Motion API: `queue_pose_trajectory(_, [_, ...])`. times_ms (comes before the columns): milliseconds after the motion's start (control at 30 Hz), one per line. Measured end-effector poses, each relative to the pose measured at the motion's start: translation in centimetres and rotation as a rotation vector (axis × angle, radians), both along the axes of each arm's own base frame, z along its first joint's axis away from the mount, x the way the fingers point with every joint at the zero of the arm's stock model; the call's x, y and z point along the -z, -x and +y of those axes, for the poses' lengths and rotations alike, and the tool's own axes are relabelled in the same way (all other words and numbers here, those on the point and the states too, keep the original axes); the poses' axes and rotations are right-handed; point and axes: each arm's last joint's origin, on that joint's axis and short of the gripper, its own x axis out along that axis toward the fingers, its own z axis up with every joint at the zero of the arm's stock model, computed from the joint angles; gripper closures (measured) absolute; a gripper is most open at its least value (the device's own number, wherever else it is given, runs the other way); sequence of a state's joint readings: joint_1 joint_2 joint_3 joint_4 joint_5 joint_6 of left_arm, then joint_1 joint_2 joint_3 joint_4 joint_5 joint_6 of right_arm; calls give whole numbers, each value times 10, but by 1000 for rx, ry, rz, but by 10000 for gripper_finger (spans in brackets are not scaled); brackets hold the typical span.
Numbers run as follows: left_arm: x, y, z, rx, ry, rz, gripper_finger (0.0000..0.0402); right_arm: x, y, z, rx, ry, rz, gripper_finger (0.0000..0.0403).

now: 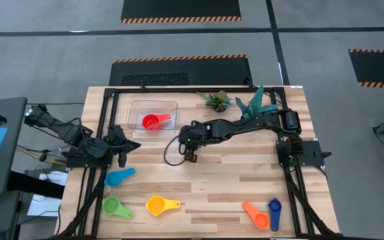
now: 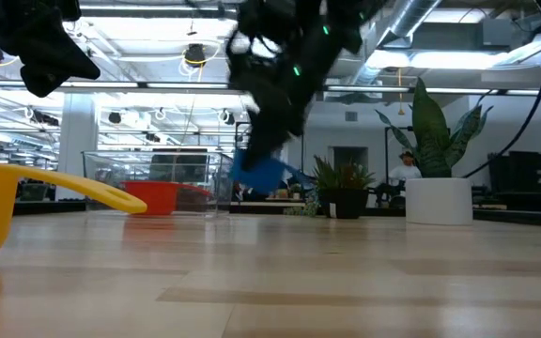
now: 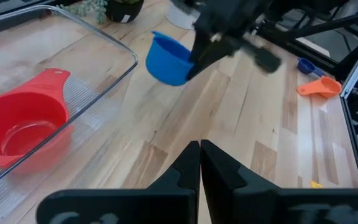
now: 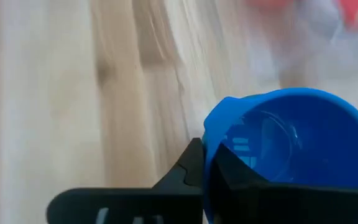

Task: Nest measuring cups in basket
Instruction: Stack the blue measuring cup on top of the red measuring cup in the transparent bin

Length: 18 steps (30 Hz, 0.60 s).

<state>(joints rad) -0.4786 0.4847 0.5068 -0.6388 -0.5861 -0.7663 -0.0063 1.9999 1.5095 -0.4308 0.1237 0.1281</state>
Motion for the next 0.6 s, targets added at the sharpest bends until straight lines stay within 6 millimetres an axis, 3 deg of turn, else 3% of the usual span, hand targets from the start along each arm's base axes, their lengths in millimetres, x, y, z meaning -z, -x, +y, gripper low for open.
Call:
queue_pose_trajectory(233, [0,0,0,-1,2,0,401,-89,-22,8,-20,0,-200,394])
queue_pose_trajectory(367, [0,0,0,-2,2,-1,401,-133,-27,-1,-2,6,-363,394])
queue_pose_trajectory(600, [0,0,0,-7,0,-2,401,-167,-35,-41,80,-105,-682,394])
